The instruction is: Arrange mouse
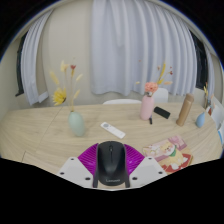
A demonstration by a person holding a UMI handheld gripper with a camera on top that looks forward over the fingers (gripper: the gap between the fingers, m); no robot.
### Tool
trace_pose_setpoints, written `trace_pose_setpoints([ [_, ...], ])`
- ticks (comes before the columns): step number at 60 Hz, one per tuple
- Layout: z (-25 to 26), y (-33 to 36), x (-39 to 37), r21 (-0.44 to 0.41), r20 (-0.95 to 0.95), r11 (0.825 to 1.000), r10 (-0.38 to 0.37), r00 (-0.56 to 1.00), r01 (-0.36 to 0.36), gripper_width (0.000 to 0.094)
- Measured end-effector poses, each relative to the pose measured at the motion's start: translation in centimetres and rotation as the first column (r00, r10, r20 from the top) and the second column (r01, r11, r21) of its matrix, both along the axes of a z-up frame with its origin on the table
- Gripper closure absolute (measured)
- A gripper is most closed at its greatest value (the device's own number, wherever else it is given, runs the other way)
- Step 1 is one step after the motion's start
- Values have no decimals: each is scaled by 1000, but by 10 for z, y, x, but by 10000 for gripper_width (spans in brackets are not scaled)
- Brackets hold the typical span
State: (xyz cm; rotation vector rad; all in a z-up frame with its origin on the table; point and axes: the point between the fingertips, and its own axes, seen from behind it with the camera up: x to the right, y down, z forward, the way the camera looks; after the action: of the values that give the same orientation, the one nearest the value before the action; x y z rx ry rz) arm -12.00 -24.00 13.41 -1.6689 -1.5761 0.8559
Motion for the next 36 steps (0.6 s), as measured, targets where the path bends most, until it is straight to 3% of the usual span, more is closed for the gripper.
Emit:
trace_pose_setpoints([
  [6, 29, 84, -29, 29, -52, 996, -78, 996, 80, 583],
  [13, 14, 183, -44, 65, -44, 984, -163, 986, 166, 584],
  [23, -63, 265, -37, 107, 42, 975, -199, 979, 193, 582],
  [36, -141, 285, -10, 70, 162, 979, -199, 966, 190, 581],
])
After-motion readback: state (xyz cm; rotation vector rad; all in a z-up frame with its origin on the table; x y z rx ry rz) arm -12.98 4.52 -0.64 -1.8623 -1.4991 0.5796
